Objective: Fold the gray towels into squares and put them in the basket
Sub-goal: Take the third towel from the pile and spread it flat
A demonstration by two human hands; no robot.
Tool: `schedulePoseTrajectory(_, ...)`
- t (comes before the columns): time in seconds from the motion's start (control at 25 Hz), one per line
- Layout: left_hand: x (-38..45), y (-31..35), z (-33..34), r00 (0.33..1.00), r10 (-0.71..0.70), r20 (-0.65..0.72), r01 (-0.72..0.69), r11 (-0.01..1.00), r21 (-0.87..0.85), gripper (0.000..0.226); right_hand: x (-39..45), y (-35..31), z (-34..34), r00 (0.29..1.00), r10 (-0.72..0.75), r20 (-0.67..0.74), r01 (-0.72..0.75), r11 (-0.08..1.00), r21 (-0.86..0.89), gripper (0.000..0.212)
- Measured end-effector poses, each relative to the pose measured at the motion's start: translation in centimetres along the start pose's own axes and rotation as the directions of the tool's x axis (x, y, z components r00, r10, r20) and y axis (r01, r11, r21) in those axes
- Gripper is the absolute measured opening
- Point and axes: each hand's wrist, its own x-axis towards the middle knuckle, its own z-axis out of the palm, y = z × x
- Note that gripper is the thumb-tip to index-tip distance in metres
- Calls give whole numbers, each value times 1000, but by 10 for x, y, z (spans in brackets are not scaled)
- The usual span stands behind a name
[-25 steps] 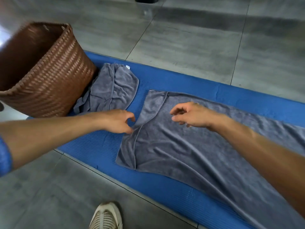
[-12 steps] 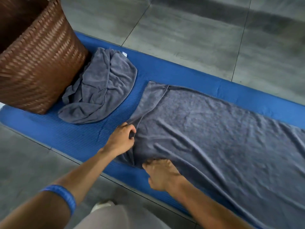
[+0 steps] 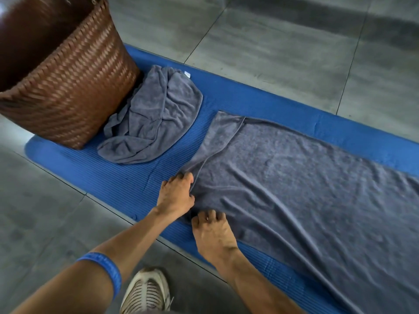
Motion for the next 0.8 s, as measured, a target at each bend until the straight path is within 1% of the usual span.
schedulePoseTrajectory(0.12,-2,-1,-4,1000,2,-10,-2,1000,-16,28,3,-2,-4,1000,8,27,-7,1000,-28,24)
schedulePoseTrajectory(0.2,-3,-2,-8,1000,-1,12,2,996,-84,25,7,-3,-12,1000,25,18,-25,1000,4,19)
schedulePoseTrajectory(0.24,-2,-2,-11,999,-4,32,8,990,-140,25,8,-2,-17,999,49,14,-50,998,50,18)
schedulePoseTrajectory(0.32,0,-3,-18,995,-1,100,25,971,-237,24,8,-1,-24,998,33,49,-45,964,262,21)
schedulePoseTrajectory(0.36,1,-6,-21,992,4,128,29,967,-253,23,8,-1,-27,998,0,62,-23,929,369,21)
schedulePoseTrajectory(0.4,2,-11,-22,992,5,129,28,968,-249,21,8,-1,-31,994,-44,104,-4,905,425,22)
schedulePoseTrajectory(0.44,3,-16,-22,995,-9,102,33,971,-238,22,9,1,-33,986,-80,144,7,894,448,24)
schedulePoseTrajectory(0.48,4,-23,-20,997,-41,61,54,974,-221,25,10,3,-36,983,-89,161,3,882,470,24)
schedulePoseTrajectory(0.52,5,-29,-18,996,-87,29,91,975,-204,32,13,7,-36,988,-70,141,-9,871,491,24)
schedulePoseTrajectory(0.56,7,-35,-16,989,-146,31,149,966,-213,40,16,11,-35,994,-39,102,-19,860,510,25)
schedulePoseTrajectory(0.64,11,-39,-16,955,-274,116,297,894,-336,52,20,16,-30,997,-22,68,-18,845,535,32)
schedulePoseTrajectory(0.68,15,-38,-18,942,-295,158,335,854,-399,53,21,17,-29,997,-31,71,-14,833,553,35)
schedulePoseTrajectory(0.72,19,-35,-20,940,-288,183,340,835,-433,52,22,17,-28,996,-28,84,-26,812,583,36)
schedulePoseTrajectory(0.8,32,-25,-27,946,-256,197,321,822,-470,46,24,20,-30,992,53,112,-115,727,677,32)
